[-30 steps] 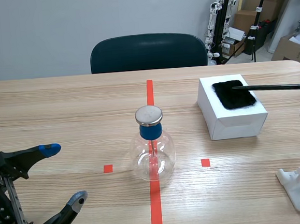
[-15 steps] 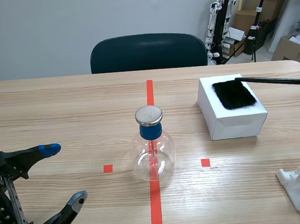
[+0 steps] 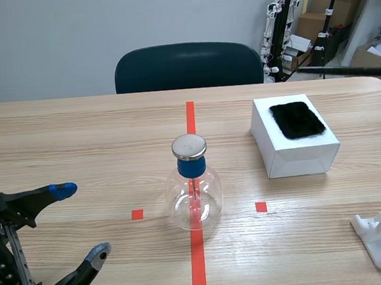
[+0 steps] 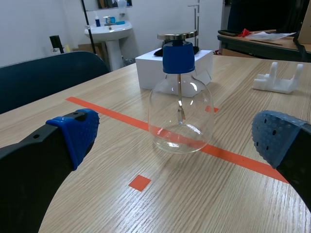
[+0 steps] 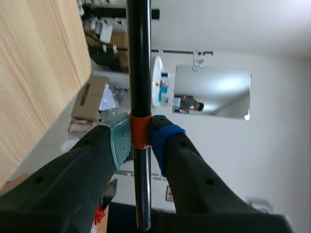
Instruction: Do the electroscope experiment. rub the rod on the fur
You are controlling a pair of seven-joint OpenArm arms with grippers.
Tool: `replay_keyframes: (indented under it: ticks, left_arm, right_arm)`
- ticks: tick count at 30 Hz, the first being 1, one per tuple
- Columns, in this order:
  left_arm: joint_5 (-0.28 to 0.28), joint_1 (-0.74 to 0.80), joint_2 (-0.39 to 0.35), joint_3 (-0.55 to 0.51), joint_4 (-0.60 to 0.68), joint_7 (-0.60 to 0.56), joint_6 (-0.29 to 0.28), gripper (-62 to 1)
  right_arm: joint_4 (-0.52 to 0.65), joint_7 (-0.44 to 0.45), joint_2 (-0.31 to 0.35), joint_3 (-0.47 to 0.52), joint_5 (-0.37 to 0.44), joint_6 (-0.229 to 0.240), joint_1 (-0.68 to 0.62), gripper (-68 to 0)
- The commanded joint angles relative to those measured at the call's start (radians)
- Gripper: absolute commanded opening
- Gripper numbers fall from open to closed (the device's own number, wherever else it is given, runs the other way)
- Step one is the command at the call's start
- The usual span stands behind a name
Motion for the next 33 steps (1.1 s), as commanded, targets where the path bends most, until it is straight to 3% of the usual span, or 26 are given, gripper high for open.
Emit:
replay_keyframes:
  ticks: [1, 7, 11, 16, 24, 33]
  left_arm:
    - [-0.014, -0.005, -0.011, -0.003, 0.017, -0.021, -0.002, 1.4]
    - [-0.014, -0.005, -0.011, -0.003, 0.017, -0.021, -0.002, 1.4]
    - [-0.014, -0.005, -0.011, -0.003, 0.017, -0.021, -0.002, 1.4]
    - [-0.014, -0.005, -0.011, -0.003, 0.017, -0.021, -0.002, 1.4]
    - [-0.014, -0.005, -0.011, -0.003, 0.017, -0.021, -0.002, 1.4]
    - [-0.014, -0.005, -0.011, -0.003, 0.017, -0.021, -0.002, 1.4]
  right_arm:
    - [0.023, 0.025, -0.028, 0.038, 0.004, -0.019, -0.042, -66.9]
    - [0.080, 0.198, -0.164, 0.158, 0.019, -0.076, -0.193, -66.9]
    - [0.081, 0.281, -0.238, 0.215, 0.026, -0.076, -0.256, -66.9]
    - [0.081, 0.339, -0.304, 0.269, 0.090, -0.079, -0.305, -66.9]
    - [0.081, 0.423, -0.366, 0.304, 0.108, -0.079, -0.359, -66.9]
    - [0.081, 0.507, -0.382, 0.304, 0.101, -0.078, -0.433, -66.9]
